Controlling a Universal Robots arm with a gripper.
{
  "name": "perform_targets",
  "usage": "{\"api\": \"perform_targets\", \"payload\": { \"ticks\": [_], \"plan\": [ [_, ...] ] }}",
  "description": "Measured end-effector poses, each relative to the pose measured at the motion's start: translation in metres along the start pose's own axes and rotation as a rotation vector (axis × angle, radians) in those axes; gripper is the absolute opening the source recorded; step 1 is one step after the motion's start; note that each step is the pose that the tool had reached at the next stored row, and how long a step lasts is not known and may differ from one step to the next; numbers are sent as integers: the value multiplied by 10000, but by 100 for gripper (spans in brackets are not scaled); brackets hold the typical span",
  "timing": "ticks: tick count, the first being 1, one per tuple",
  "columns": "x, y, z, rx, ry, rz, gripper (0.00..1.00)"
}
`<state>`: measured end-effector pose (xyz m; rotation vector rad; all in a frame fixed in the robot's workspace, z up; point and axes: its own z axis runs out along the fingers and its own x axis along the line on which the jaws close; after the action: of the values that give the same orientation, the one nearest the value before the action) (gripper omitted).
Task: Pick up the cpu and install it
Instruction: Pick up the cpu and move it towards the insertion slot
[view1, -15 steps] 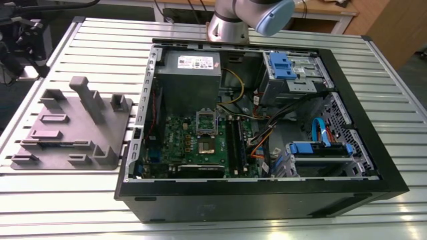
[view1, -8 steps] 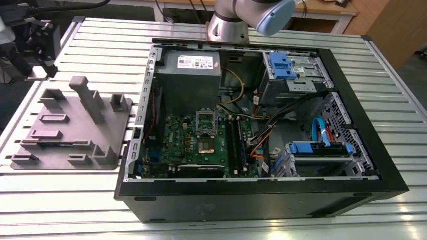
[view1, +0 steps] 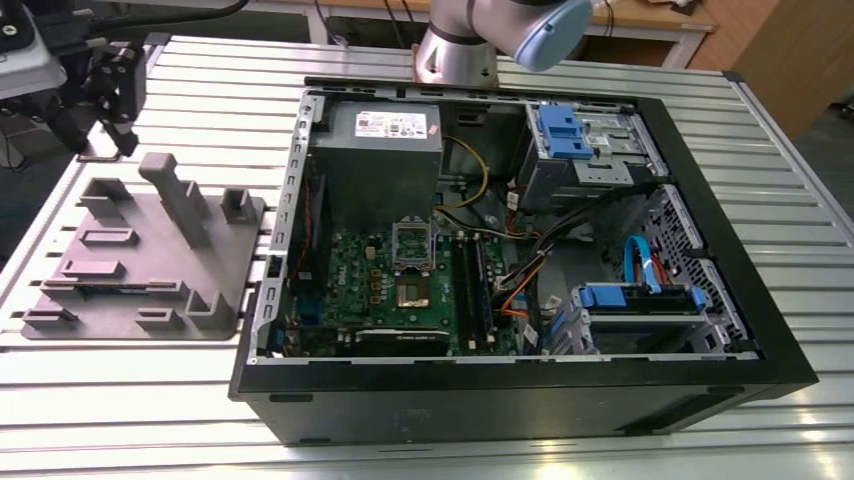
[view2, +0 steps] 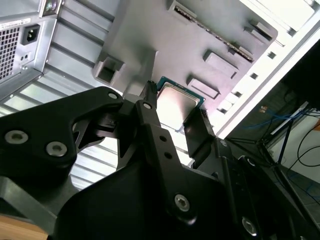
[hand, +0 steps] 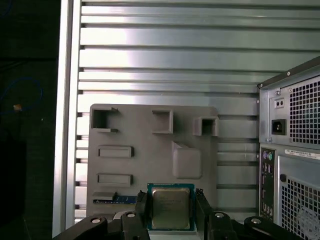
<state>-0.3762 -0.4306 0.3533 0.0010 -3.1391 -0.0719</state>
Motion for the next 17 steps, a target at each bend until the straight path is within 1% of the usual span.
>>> {"api": "perform_targets", "payload": {
  "ticks": [17],
  "plan": [
    [-516, -1, 1, 0, 18, 1, 47]
  ]
}}
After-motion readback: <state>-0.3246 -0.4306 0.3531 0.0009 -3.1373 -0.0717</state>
